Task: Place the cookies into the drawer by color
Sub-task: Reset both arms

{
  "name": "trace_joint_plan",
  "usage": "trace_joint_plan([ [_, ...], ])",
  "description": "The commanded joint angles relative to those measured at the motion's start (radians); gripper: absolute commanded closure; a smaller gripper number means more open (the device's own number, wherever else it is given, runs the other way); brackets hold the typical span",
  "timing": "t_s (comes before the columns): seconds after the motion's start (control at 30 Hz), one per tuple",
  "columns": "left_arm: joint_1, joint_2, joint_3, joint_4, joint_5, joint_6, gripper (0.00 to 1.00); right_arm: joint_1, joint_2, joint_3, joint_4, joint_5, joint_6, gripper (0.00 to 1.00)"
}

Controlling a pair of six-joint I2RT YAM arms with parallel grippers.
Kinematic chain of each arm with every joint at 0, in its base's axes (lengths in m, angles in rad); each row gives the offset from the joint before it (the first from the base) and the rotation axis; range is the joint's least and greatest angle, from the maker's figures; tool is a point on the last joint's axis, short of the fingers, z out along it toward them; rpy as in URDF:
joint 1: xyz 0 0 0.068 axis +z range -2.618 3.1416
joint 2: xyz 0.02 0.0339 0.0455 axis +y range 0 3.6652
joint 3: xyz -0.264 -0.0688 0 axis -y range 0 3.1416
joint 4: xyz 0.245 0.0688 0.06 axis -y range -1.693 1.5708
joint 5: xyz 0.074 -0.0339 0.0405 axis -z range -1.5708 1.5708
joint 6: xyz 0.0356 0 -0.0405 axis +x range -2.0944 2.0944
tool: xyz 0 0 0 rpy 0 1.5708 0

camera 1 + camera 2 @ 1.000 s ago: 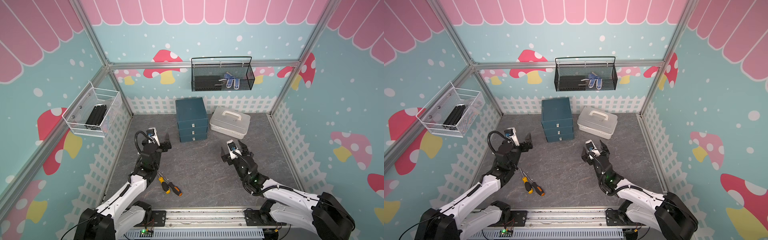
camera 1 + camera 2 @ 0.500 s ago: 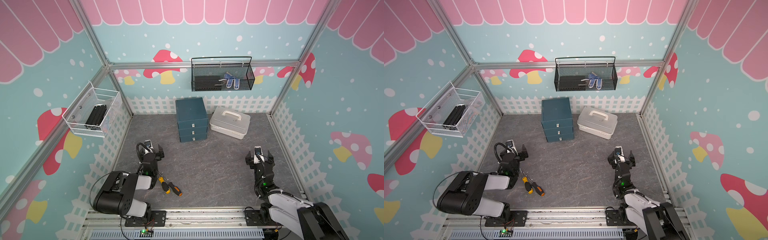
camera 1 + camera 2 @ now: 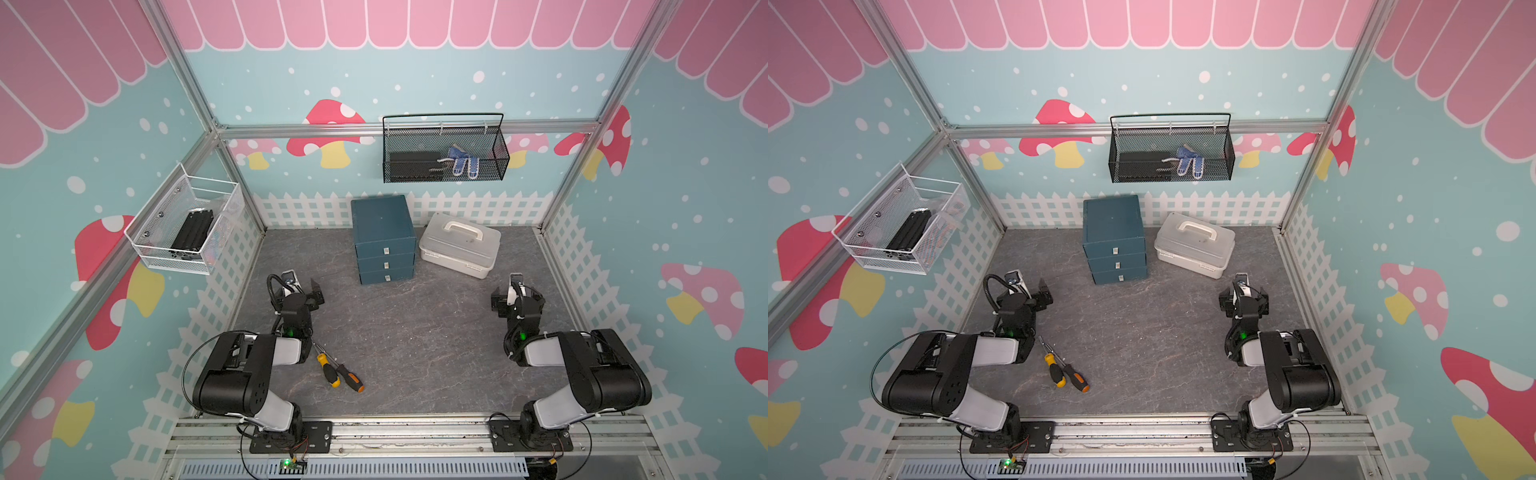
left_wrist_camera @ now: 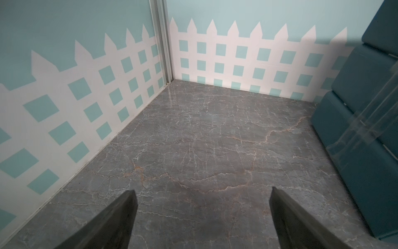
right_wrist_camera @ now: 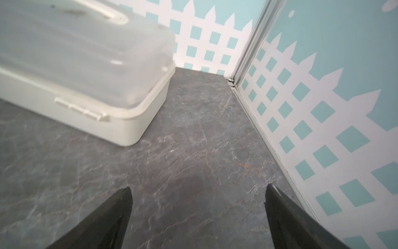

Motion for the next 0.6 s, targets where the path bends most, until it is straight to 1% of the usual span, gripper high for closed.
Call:
trace_joint_plan([
  [0.0,0.003,-0.007,0.006,-0.008,0.014,-0.009,0.01,-0.011,-0.013,-0.004,-0.05,-0.045,0.053,0.01],
  [0.57,0.003,-0.006,0.006,-0.004,0.012,-0.009,0.01,-0.015,-0.02,-0.002,-0.066,-0.061,0.053,0.01],
])
